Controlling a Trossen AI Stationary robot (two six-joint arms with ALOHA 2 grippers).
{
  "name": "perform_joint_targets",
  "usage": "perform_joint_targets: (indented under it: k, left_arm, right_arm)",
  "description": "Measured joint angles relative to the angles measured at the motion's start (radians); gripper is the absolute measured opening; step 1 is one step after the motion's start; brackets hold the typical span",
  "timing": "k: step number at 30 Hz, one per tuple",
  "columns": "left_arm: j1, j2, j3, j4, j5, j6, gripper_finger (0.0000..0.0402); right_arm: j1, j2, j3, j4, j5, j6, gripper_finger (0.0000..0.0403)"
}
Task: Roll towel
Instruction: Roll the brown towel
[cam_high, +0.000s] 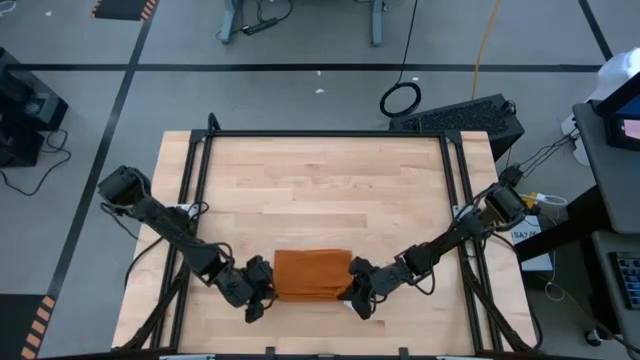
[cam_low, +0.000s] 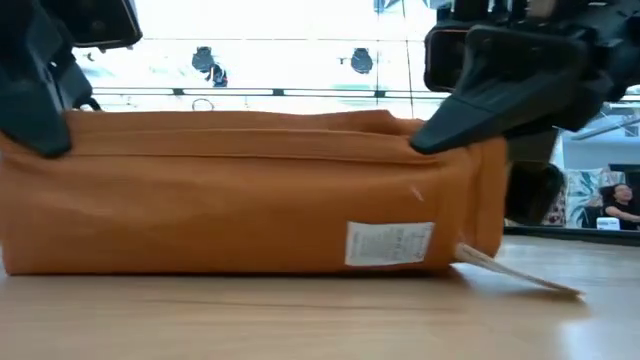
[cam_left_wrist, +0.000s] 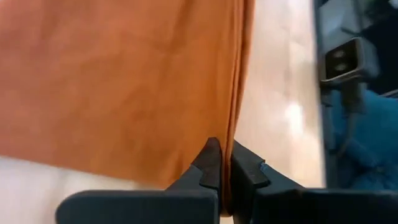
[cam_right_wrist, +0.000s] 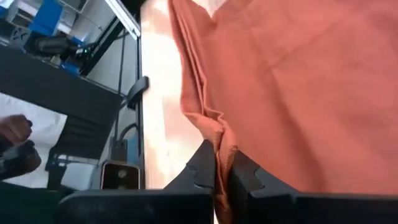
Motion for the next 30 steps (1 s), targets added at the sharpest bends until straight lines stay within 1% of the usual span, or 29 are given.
perform_joint_targets:
  k: [2,5,9,11,16,20,25,27,30]
  left_arm:
    - [-0.010,0.028,0.000,0.071,0.014,-0.001,0.0011]
    - [-0.011,0.063,0.000,0.170,0.054,0.048,0.0011]
    - [0.020,0.099,-0.001,0.142,0.058,0.074,0.0011]
    - [0.045,0.115,-0.006,0.133,0.076,0.075,0.0011]
    - [0.115,0.152,-0.034,0.172,0.192,0.056,0.0011]
    - [0.160,0.170,-0.054,0.171,0.255,0.009,0.0011]
    - [0.187,0.172,-0.061,0.178,0.288,-0.026,0.0011]
    - [0.194,0.172,-0.062,0.179,0.305,-0.033,0.0011]
    - [0.201,0.172,-0.062,0.179,0.314,-0.051,0.0011]
  right_arm:
    - [0.011,0.000,0.000,0.003,-0.010,0.012,0.0000]
    - [0.011,0.000,0.000,0.002,-0.051,0.012,0.0000]
    - [-0.030,0.007,-0.001,-0.059,-0.102,0.003,0.0000]
    - [-0.050,0.026,-0.001,-0.070,-0.133,-0.006,0.0000]
    - [-0.085,0.091,0.000,-0.024,-0.237,-0.015,0.0000]
    - [-0.104,0.113,0.001,-0.018,-0.267,-0.021,0.0000]
    - [-0.104,0.107,0.000,-0.014,-0.255,-0.080,0.0008]
    - [-0.100,0.097,-0.001,-0.016,-0.223,-0.105,0.0019]
    - [-0.081,0.067,-0.007,-0.055,-0.137,-0.181,0.0045]
